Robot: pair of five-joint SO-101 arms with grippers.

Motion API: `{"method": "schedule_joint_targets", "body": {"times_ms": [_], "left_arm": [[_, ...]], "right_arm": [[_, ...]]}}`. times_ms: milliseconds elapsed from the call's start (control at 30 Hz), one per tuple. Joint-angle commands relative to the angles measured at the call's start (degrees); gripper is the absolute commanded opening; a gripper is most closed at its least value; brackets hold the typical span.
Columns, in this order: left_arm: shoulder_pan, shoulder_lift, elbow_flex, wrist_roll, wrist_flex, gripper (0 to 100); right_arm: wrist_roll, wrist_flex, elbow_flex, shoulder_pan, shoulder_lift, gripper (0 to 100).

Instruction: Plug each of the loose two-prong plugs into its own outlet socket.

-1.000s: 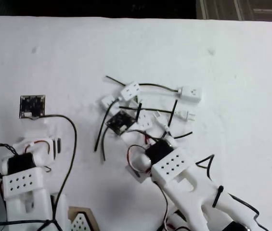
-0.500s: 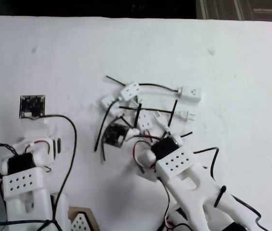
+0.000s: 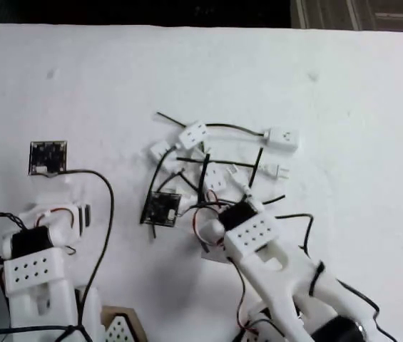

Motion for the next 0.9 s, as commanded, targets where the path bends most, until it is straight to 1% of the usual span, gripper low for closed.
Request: {"method": "schedule_joint_targets", "body": {"times_ms": [0, 67, 167, 267, 333, 467, 533, 667, 767, 867], "left_arm": [[-0.1, -1.2, -0.2, -0.4, -1.0, 18], [-0.2, -1.1, -0.2, -0.4, -1.0, 18], [-0.2, -1.1, -0.2, -0.4, -1.0, 18], [-0.2, -1.1, -0.2, -0.4, -1.0, 18], [-0.3, -1.1, -0.2, -0.4, -1.0, 18], [-0.3, -1.1, -0.2, -0.4, -1.0, 18], [-0.3, -1.1, -0.2, -0.4, -1.0, 18], [-0.4, -1.1, -0.2, -0.4, -1.0, 18], [-0.4, -1.1, -0.2, -0.4, -1.0, 18], [-0.4, -1.1, -0.2, -0.4, -1.0, 18]], "right_arm": [[0.4, -3.5, -0.9, 0.3, 6.1, 27.2], [1.0, -3.9, -1.0, 0.3, 8.0, 27.2], [3.8, -4.1, -1.0, 0.7, 9.4, 27.2], [4.0, -4.1, -1.0, 0.7, 10.2, 26.6], [4.1, -4.2, -1.0, 0.7, 10.9, 23.5], [3.8, -8.3, -1.0, 0.4, 13.1, 16.7], [0.9, -11.5, -1.0, -0.5, 14.5, 12.7], [-10.4, -16.6, -1.2, -3.6, 15.8, 6.4], [-17.1, -16.0, -3.6, -5.1, 15.9, 7.7], [-19.7, -12.7, -6.1, -5.1, 15.9, 13.1]]}}
